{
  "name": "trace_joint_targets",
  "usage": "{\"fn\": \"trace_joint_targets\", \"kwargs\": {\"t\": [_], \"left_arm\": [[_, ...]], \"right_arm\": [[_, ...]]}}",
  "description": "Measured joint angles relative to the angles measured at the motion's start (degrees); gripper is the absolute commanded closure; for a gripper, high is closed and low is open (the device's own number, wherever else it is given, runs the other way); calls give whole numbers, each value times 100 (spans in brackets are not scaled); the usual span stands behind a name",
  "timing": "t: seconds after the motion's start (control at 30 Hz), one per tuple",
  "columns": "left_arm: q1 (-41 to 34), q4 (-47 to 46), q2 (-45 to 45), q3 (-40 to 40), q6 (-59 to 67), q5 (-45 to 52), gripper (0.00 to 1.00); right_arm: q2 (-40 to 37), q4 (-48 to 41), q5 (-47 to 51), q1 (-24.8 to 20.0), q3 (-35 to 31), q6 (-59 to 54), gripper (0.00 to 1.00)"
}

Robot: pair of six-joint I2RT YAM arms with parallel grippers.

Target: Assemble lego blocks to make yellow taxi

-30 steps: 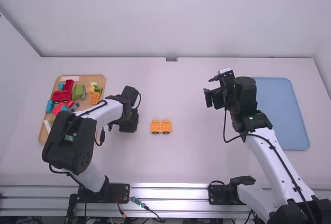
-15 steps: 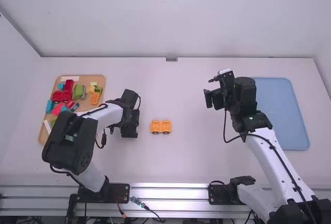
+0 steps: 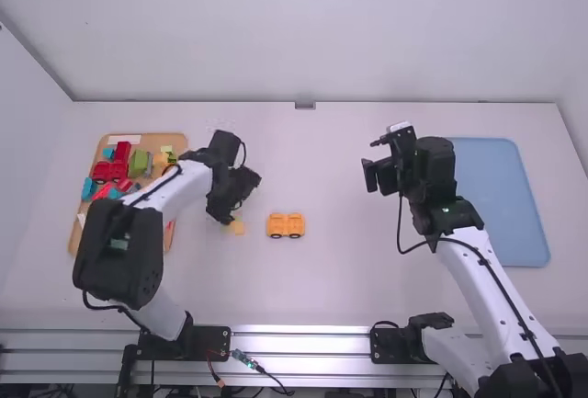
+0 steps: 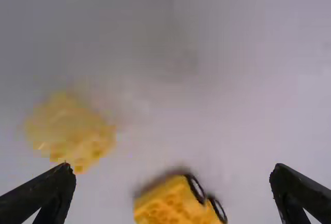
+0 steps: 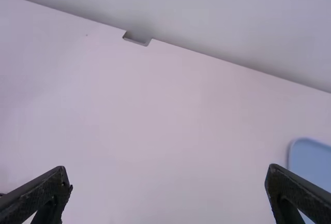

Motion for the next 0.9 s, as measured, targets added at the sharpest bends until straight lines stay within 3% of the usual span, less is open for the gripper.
{"fn": "trace_joint_targets", "kwargs": {"t": [0.13, 0.43, 0.6, 0.7, 0.9], "left_arm": [[-22, 2, 0, 492, 2900, 474, 1], [-20, 348, 0, 564, 7261, 476, 1], [111, 236, -203, 44, 10692, 1923, 1], [546, 354, -603, -588, 12104, 2909, 1], [1637, 1174, -870, -1370, 13101, 3891, 1]], "right_arm": [[0, -92, -72, 0, 0, 4, 1], [0, -431, -317, 0, 0, -162, 1], [0, -629, -1495, 0, -4, -1259, 1], [111, 55, -2592, 0, -216, -1965, 1], [1051, 1462, -3731, 96, -828, -2439, 1]]}}
